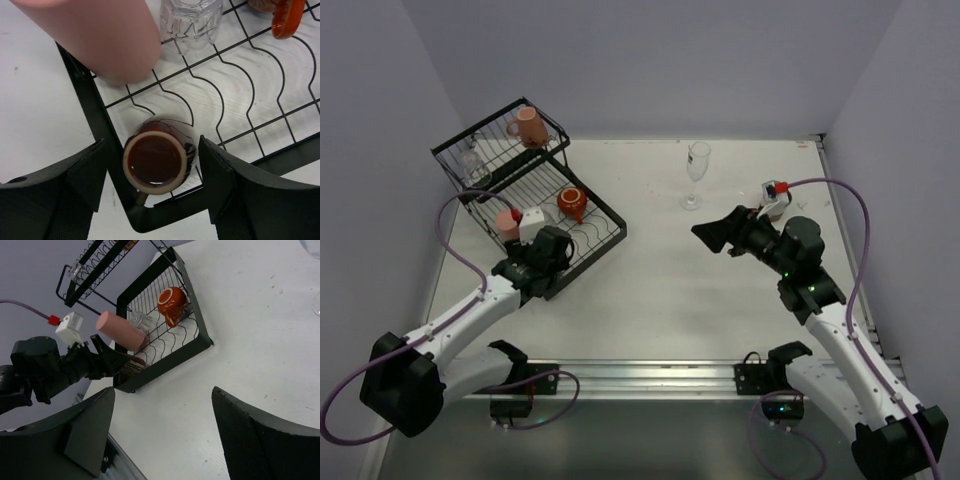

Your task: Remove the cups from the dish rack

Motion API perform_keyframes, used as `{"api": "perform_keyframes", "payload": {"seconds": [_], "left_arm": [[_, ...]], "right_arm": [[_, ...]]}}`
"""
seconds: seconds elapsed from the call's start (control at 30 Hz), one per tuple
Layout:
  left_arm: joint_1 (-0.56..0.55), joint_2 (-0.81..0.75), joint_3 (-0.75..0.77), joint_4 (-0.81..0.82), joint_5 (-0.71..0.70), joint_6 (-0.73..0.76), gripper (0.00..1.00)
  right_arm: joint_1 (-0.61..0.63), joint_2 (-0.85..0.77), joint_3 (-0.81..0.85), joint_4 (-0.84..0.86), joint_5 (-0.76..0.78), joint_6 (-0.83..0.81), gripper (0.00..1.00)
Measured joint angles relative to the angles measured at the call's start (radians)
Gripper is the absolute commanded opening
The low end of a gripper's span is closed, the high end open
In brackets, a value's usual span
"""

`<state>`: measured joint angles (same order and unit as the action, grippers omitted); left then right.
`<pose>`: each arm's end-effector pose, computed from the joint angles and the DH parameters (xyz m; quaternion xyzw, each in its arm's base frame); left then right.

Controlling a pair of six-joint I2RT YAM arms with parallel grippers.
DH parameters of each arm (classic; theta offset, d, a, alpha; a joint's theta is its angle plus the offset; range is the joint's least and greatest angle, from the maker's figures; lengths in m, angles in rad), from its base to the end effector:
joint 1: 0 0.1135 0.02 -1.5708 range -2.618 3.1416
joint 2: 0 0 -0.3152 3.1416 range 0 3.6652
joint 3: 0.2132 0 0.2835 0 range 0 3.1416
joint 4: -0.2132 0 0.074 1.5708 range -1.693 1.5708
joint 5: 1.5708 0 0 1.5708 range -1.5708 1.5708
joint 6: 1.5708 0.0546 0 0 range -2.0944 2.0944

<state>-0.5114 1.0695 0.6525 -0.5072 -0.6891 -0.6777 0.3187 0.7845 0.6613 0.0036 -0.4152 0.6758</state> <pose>0.2055 -0.0755 0.2398 -0.1811 0.8805 0.0978 0.4271 0.1853 0.0843 0.3469 -0.0046 0.7447 0.4453 0.4971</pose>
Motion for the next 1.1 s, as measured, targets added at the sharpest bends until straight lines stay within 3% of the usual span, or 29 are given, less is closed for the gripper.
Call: {"api": "perform_keyframes", "payload": {"seconds": [0.13,0.27,0.37,0.63,0.8,0.93,1.1], "left_arm": [[0.000,0.016,-0.018,0.065,0.033,0.026,0.69],[0.000,0.021,-0.033,0.111,0.053,0.043,0.46],[0.000,0.014,-0.036,0.123,0.063,0.052,0.40],[0.000,-0.189,0.011,0.041,0.105,0.077,0.36],[0.000,-0.342,0.114,0.052,0.226,0.097,0.36],[0.001,-0.439,0.112,0.157,0.412,0.079,0.36],[0.000,-0.483,-0.014,0.423,0.659,-0.032,0.36]], "right_arm": [[0.017,0.008,0.000,0.006,-0.004,0.004,0.80],[0.037,0.027,0.000,0.006,-0.004,0.006,0.79],[0.060,0.034,0.000,0.005,-0.004,0.006,0.79],[0.174,0.112,0.004,0.067,-0.054,0.060,0.79],[0.246,0.192,0.000,0.195,-0.108,0.137,0.79],[0.318,0.241,0.000,0.310,-0.152,0.181,0.79],[0.364,0.264,0.000,0.422,-0.171,0.219,0.82]]}}
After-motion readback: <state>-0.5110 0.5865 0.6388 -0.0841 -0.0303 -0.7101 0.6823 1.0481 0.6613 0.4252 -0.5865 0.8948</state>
